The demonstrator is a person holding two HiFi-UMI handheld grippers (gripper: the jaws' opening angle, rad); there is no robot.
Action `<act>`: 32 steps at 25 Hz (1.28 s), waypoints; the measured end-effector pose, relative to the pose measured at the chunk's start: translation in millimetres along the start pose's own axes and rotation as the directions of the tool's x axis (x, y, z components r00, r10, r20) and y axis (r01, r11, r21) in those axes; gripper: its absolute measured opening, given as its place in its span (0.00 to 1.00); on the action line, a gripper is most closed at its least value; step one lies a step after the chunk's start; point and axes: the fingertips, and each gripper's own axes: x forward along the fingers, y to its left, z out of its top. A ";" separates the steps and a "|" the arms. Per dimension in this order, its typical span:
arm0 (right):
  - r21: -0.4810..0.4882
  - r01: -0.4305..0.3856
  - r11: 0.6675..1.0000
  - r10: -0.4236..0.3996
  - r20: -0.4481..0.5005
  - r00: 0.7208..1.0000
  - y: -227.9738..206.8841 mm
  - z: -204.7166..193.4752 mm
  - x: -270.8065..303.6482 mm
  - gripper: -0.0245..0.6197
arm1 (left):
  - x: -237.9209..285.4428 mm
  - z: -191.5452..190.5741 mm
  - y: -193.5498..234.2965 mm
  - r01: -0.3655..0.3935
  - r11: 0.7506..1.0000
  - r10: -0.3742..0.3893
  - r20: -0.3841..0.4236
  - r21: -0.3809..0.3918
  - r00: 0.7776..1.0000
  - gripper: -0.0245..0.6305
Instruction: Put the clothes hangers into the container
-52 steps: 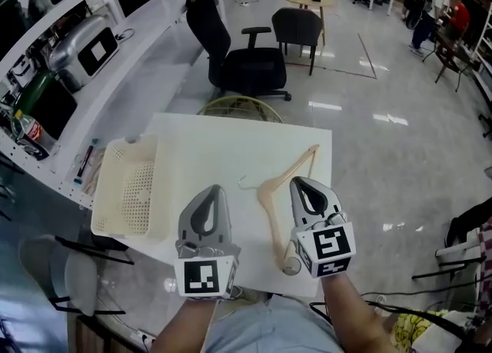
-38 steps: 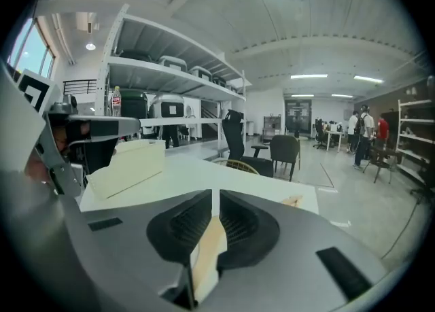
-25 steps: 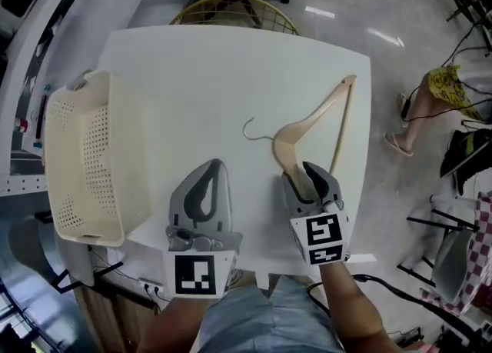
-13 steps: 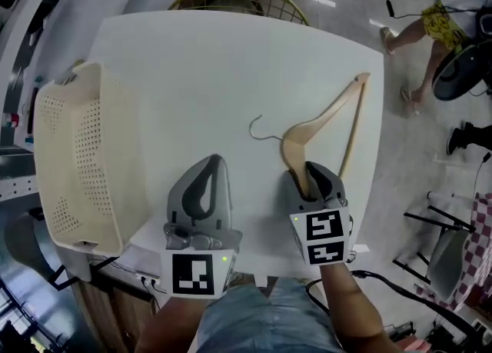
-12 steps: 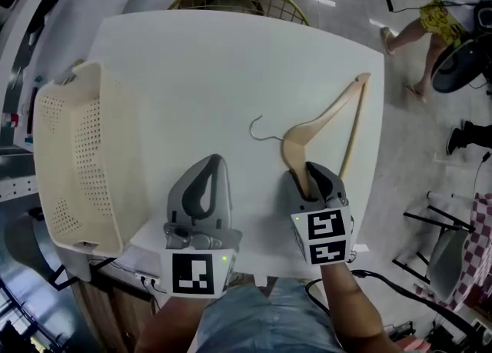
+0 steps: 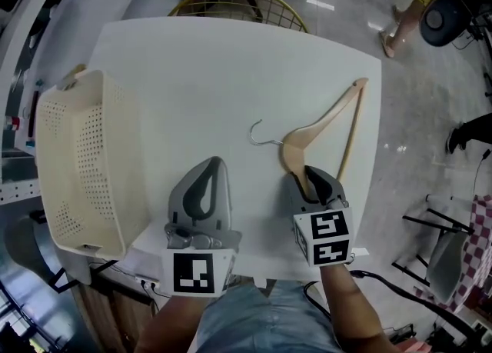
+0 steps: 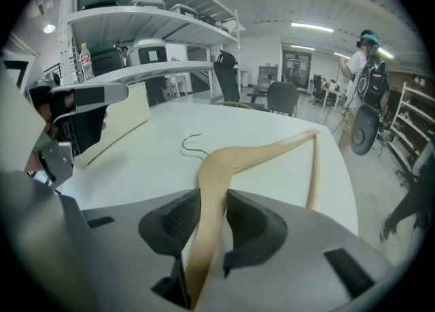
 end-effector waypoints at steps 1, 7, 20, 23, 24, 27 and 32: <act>0.006 -0.005 1.000 0.005 0.011 1.000 -0.1 3.4 -2.1 0.23 | -0.8 1.4 -1.0 -0.001 1.000 0.001 0.001 0.004 1.000 0.06; 0.004 -0.034 0.999 0.033 0.099 0.995 0.7 31.8 -23.8 0.23 | -10.8 15.3 -9.2 -0.019 0.999 0.018 0.041 0.029 0.999 0.06; -0.102 -0.089 0.991 0.118 0.323 0.939 14.4 114.5 -119.3 0.23 | -77.9 96.6 -32.9 -0.127 0.985 0.099 0.226 0.117 0.969 0.06; -0.123 -0.108 0.987 0.145 0.353 0.924 22.8 124.7 -139.9 0.23 | -97.2 107.4 -38.3 -0.150 0.980 0.114 0.253 0.129 0.961 0.06; -0.129 -0.114 0.985 0.154 0.366 0.918 24.9 128.6 -143.5 0.23 | -101.4 110.9 -38.4 -0.160 0.978 0.120 0.269 0.132 0.956 0.06; -0.150 -0.129 0.980 0.179 0.392 0.902 30.0 134.6 -153.3 0.23 | -115.2 119.1 -38.8 -0.201 0.970 0.152 0.303 0.139 0.941 0.06; -0.185 -0.157 0.970 0.220 0.399 0.890 37.2 132.0 -162.3 0.23 | -136.3 123.7 -46.4 -0.242 0.964 0.200 0.307 0.106 0.930 0.06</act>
